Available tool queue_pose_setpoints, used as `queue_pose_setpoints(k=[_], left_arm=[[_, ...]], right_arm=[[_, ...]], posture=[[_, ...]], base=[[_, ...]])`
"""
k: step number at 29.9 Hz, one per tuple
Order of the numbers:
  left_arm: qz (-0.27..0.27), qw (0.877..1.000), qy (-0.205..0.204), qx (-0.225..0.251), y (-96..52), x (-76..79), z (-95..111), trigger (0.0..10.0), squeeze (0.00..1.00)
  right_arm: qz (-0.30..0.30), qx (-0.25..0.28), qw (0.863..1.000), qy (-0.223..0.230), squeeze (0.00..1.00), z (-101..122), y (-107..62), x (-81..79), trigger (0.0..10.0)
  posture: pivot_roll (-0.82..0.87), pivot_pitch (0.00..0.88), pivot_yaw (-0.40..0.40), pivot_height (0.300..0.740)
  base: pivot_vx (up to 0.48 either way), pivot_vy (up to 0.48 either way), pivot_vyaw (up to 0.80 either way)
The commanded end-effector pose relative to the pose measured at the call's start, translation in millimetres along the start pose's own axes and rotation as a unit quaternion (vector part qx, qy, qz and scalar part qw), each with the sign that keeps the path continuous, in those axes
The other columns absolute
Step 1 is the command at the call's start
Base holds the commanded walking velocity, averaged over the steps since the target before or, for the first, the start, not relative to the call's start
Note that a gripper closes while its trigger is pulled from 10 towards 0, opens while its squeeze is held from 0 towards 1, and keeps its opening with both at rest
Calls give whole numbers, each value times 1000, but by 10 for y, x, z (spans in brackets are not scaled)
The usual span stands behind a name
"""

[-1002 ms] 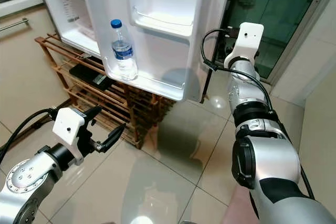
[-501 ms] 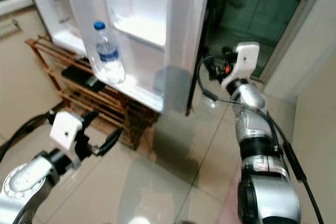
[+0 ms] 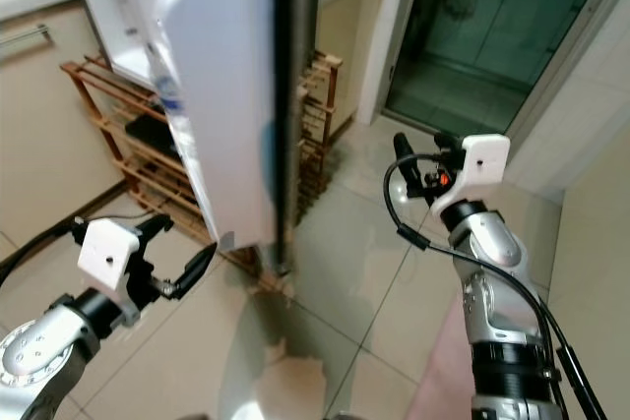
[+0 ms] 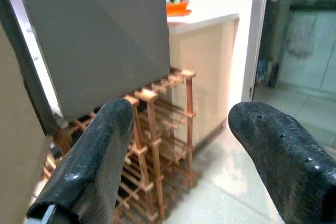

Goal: Restocking fridge

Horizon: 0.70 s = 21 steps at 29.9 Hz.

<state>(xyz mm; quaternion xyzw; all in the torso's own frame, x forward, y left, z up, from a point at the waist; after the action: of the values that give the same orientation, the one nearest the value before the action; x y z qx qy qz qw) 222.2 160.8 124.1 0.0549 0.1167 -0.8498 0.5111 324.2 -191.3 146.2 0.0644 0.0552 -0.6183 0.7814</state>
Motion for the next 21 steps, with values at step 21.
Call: queue_pose_setpoints(k=[21], left_arm=[[-12, 995, 44, 88, -91, 441, 421, 10000, 0]], right_arm=[[87, -67, 994, 5, 0, -210, -32, -680, 10000]], posture=[[82, 32, -91, 740]], base=[[0, 0, 0]])
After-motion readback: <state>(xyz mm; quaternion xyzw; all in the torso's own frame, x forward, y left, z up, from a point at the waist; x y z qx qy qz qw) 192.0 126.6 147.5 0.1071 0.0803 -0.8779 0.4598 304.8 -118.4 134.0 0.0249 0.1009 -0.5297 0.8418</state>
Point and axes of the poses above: a point about 5 cm out from each wrist's last joint towards the gripper, its own y axis pointing out of the wrist towards the gripper, its own z axis along the axis of the wrist's last joint, x = y × z, the point moved 2 cm from there along y, pointing out of the wrist towards the gripper, and after that the axes turned 6 degrees about y, right-handed, at the moved point
